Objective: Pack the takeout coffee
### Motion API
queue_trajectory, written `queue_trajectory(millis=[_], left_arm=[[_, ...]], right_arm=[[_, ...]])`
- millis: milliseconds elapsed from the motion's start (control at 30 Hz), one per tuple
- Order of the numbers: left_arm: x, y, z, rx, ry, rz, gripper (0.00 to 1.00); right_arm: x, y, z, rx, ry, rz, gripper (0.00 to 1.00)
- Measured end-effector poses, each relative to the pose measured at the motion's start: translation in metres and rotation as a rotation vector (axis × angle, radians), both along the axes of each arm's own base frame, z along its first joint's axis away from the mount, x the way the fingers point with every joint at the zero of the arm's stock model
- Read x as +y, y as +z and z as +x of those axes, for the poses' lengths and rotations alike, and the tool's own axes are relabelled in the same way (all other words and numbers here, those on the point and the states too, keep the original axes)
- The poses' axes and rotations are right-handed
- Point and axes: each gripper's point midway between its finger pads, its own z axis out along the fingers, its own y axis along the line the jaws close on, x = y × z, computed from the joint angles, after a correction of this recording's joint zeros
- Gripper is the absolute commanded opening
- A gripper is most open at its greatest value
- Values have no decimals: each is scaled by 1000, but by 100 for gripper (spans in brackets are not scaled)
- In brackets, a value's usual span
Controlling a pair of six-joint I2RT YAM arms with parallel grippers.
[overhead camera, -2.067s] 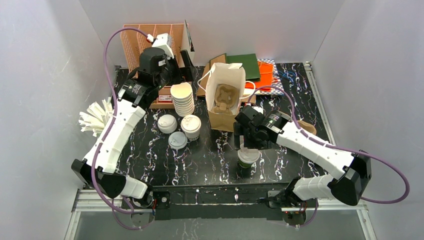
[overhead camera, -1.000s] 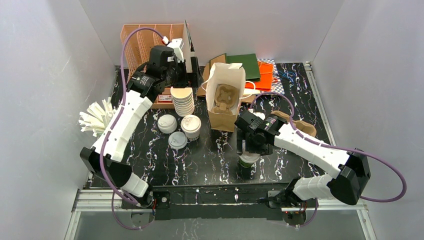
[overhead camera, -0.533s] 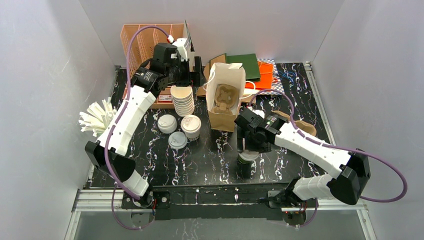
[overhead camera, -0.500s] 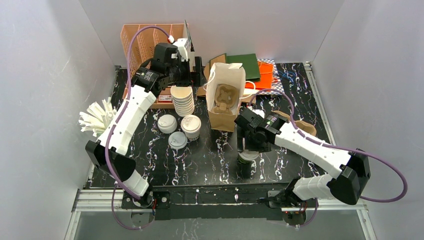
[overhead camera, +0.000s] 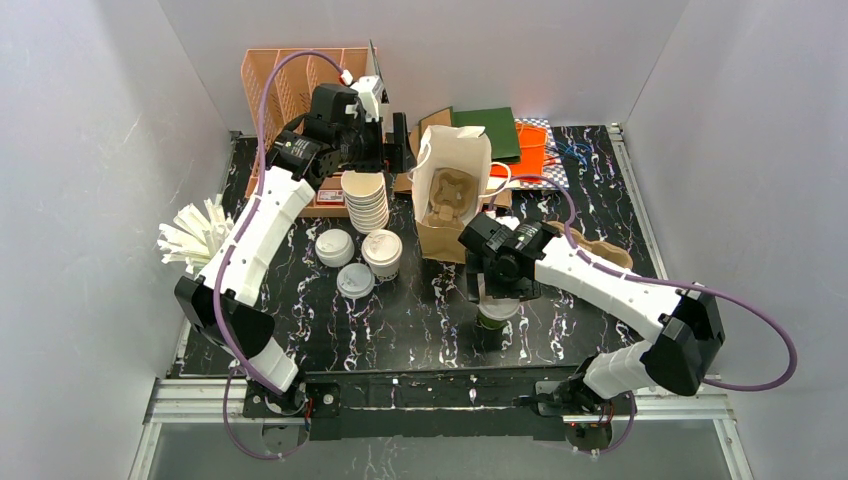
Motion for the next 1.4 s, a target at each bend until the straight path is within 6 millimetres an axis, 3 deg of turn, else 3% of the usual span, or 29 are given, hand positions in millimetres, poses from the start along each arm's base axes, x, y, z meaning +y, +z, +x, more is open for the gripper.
queue_trajectory(millis=[533,767,1000,1400], left_arm=[[-3,-2,-3,20,-20,-6,98],[-11,-11,-4,58,-54,-17,98],[-14,-14,-4,73,-67,-23,98],[-18,-10,1,70,-63,-40,98]], right_arm=[[-6,0,9,19,-24,21,98],[-3,-1,8,37,-6,43,78],[-3,2,8,35,4,41,75],[13,78,27,-116,90,161,69]])
